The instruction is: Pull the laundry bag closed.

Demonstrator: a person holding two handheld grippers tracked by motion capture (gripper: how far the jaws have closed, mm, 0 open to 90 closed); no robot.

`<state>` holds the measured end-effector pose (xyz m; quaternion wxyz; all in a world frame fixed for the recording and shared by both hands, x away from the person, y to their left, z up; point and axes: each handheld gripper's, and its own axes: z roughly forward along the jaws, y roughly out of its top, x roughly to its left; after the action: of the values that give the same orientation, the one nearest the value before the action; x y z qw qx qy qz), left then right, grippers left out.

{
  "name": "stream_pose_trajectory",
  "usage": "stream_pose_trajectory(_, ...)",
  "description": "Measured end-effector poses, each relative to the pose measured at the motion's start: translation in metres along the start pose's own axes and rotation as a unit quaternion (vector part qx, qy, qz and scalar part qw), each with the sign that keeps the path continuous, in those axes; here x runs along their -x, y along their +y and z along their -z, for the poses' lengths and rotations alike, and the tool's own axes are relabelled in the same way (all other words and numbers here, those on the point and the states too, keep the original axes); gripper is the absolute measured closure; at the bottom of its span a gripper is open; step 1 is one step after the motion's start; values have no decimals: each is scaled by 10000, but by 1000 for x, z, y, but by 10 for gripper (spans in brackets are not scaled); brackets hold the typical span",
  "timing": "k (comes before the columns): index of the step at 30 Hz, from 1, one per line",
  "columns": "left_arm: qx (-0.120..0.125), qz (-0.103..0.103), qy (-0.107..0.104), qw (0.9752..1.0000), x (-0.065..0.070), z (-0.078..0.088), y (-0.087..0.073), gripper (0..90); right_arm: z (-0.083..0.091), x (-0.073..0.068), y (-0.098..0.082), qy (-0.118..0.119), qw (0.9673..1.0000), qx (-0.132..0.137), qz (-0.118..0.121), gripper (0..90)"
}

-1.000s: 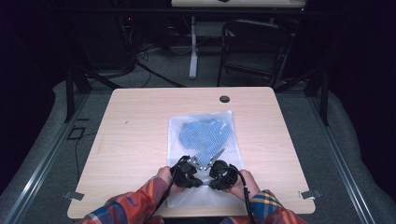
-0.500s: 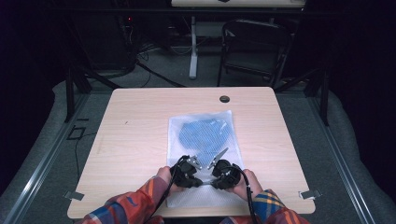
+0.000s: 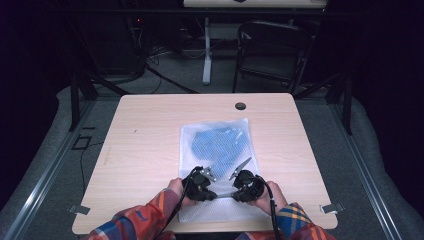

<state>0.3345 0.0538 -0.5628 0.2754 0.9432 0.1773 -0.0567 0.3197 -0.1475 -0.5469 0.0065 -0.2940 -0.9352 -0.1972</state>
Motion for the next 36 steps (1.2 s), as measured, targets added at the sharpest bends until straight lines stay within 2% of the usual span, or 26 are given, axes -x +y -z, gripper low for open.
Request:
stream_pose_trajectory(11,7,29,-64,10000,-1,0,-1,900,7,7,-12,-59,9999,-47,-110,868)
stream_pose_trajectory(14,5,45,-60,10000,-1,0,-1,900,8,8,-14,-2,9999,-45,-131,867)
stream_pose_trajectory(20,-60,117,-67,9999,-1,1,1,900,6,5,-12,-59,9999,-58,-146,867)
stream_pose_trajectory(21,-32,148,-84,9999,0,0,1,900,6,4,-12,-50,9999,-56,-150,867)
stream_pose_trajectory(26,65,25,-60,10000,4,-1,3,900,5,2,-10,-49,9999,-57,-119,867)
stream_pose_trajectory(27,65,25,-60,10000,4,-1,3,900,4,2,-10,16,9999,-42,-119,867)
stream_pose_trajectory(32,238,47,-36,9997,4,-1,8,900,1,-2,-7,17,9999,41,-127,867)
stream_pose_trajectory(35,282,30,-66,9996,6,-6,9,900,-1,-5,-4,21,10000,41,-75,867)
stream_pose_trajectory(36,230,11,-36,9997,6,-7,10,900,-3,-6,-3,56,9999,66,-77,866)
